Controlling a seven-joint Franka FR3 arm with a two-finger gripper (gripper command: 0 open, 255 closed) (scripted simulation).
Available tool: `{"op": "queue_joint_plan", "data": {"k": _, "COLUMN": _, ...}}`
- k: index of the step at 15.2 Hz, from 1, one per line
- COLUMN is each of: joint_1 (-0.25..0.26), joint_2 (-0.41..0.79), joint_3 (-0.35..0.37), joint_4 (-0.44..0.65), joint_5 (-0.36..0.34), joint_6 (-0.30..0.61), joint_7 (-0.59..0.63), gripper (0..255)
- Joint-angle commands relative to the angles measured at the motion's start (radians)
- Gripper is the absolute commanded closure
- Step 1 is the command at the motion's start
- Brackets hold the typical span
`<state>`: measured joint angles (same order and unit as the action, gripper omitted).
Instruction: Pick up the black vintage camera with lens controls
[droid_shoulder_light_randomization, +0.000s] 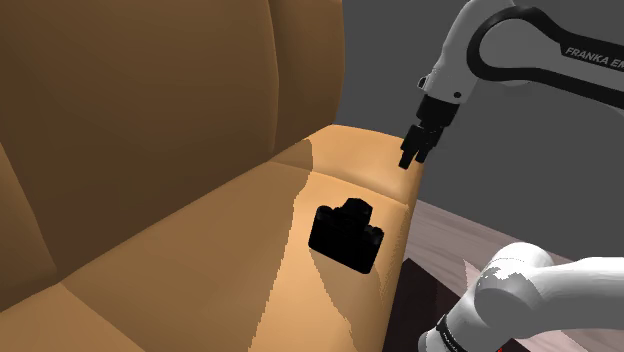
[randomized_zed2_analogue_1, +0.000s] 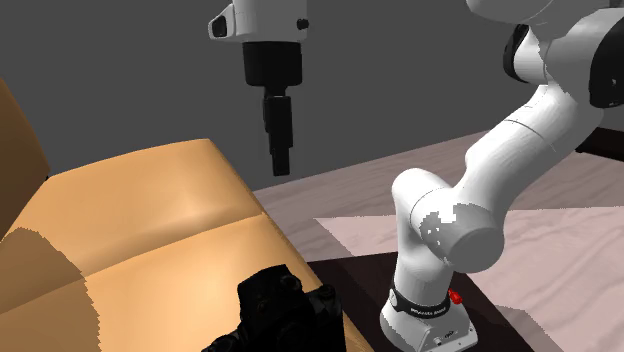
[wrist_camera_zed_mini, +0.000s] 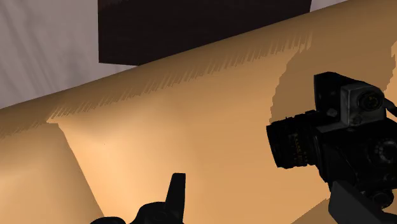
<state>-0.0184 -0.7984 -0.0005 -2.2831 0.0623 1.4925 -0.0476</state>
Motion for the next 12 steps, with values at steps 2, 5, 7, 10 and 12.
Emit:
{"op": "queue_joint_plan", "data": {"k": 2, "joint_1": 0.006, "joint_2": -0.010, "joint_3": 0.017, "joint_4": -0.022, "joint_5": 0.016, "joint_6": 0.009, "joint_7": 0.019, "gripper": 0}}
{"op": "queue_joint_plan", "data": {"k": 5, "joint_1": 0.027, "joint_2": -0.033, "joint_3": 0.071, "joint_4": -0.083, "joint_5": 0.065, "joint_6": 0.036, "joint_7": 0.076, "gripper": 0}}
{"op": "queue_joint_plan", "data": {"k": 7, "joint_1": 0.042, "joint_2": -0.044, "joint_3": 0.108, "joint_4": -0.119, "joint_5": 0.101, "joint_6": 0.056, "joint_7": 0.114, "gripper": 0}}
{"op": "queue_joint_plan", "data": {"k": 10, "joint_1": 0.068, "joint_2": -0.052, "joint_3": 0.166, "joint_4": -0.166, "joint_5": 0.158, "joint_6": 0.088, "joint_7": 0.170, "gripper": 0}}
{"op": "queue_joint_plan", "data": {"k": 12, "joint_1": 0.086, "joint_2": -0.052, "joint_3": 0.206, "joint_4": -0.192, "joint_5": 0.197, "joint_6": 0.113, "joint_7": 0.208, "gripper": 0}}
